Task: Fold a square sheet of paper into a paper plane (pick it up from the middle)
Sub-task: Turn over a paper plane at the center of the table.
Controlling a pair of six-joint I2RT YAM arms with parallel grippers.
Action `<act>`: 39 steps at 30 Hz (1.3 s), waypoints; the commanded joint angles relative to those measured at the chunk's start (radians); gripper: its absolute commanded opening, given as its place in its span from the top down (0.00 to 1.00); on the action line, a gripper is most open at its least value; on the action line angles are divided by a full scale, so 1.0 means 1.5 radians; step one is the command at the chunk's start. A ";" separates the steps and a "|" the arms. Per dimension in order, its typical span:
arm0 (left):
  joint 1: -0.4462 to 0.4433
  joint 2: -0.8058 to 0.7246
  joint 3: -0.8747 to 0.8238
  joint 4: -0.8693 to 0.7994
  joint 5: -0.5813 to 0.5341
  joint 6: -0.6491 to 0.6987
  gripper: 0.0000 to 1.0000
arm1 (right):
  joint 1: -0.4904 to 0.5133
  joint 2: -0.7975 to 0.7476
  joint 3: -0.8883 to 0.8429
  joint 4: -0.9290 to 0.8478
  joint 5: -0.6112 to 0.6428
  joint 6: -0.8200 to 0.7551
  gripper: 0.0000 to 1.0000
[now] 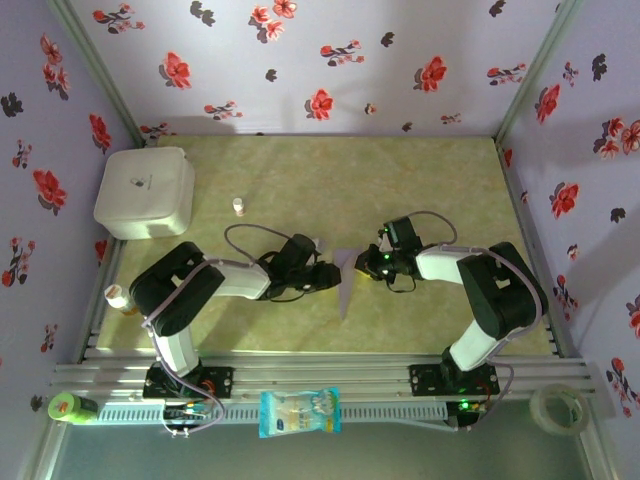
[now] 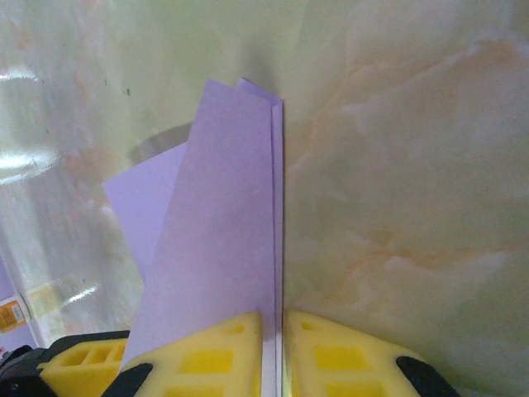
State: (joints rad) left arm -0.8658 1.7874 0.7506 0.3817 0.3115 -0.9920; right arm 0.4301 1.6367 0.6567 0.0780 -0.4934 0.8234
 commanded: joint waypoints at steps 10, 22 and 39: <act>-0.018 0.004 -0.016 -0.012 0.060 0.001 0.71 | 0.006 0.016 -0.014 0.010 -0.004 0.012 0.85; -0.021 0.020 -0.006 -0.017 0.084 0.003 0.74 | 0.006 0.017 -0.019 0.019 -0.005 0.016 0.85; -0.022 0.040 0.003 0.058 0.107 -0.013 0.89 | 0.007 0.021 -0.021 0.023 -0.007 0.017 0.85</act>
State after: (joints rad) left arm -0.8906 1.8229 0.7444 0.4187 0.4397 -1.0000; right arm 0.4301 1.6367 0.6445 0.1017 -0.4946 0.8391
